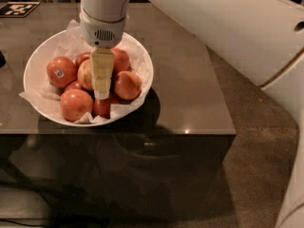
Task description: Pick apple from white bowl
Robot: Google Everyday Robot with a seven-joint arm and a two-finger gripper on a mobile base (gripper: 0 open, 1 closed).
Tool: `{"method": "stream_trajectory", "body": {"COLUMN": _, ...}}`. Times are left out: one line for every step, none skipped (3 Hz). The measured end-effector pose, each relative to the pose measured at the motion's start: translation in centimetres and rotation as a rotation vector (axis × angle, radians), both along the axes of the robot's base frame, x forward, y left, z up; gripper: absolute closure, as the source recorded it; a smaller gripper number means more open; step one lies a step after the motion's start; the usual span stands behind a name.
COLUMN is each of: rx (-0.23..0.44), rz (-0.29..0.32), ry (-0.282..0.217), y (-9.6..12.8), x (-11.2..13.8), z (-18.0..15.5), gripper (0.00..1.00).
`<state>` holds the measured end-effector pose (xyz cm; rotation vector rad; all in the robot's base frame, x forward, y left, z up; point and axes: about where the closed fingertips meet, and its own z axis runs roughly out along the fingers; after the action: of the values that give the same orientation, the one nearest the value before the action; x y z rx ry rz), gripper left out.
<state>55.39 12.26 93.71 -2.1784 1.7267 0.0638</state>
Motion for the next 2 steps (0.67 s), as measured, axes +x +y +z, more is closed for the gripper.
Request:
{"method": "stream_trajectory", "body": {"rx": 0.009, "rz": -0.011, "ry": 0.019, "y": -0.25, "x": 0.13, "z": -0.85, "gripper": 0.0}}
{"method": "stream_trajectory", "body": {"rx": 0.009, "rz": -0.011, "ry": 0.02, "y": -0.23, "x": 0.12, "z": -0.87, "gripper": 0.0}}
